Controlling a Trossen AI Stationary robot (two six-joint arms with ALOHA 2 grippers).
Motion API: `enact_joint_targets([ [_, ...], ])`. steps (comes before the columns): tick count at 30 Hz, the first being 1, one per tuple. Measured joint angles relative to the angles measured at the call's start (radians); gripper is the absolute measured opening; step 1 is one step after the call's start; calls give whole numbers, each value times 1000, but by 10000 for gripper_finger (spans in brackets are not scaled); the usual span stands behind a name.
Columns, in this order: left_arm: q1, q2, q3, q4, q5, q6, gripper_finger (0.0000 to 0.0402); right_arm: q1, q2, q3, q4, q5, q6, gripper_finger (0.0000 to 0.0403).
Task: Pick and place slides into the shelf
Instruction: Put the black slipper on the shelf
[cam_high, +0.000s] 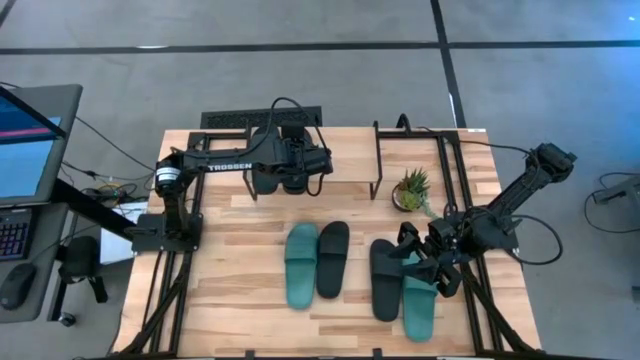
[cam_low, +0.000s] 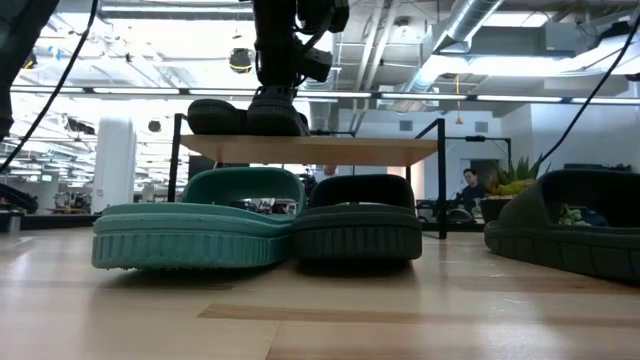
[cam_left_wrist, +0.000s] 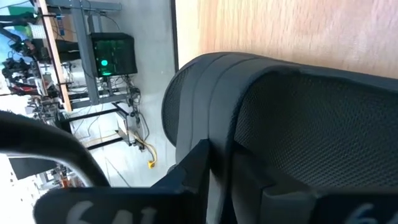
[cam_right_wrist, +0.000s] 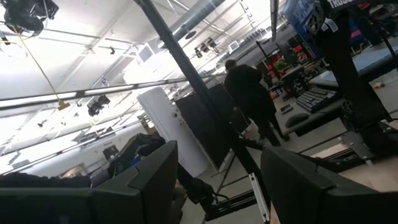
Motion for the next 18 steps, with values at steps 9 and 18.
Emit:
enact_joint_targets([
  [9, -11, 0, 0, 13, -17, 21, 62, 0, 0, 0, -2, 0, 0, 214],
  [18, -12, 0, -1, 13, -13, 19, 106, 1, 0, 0, -3, 0, 8, 214],
])
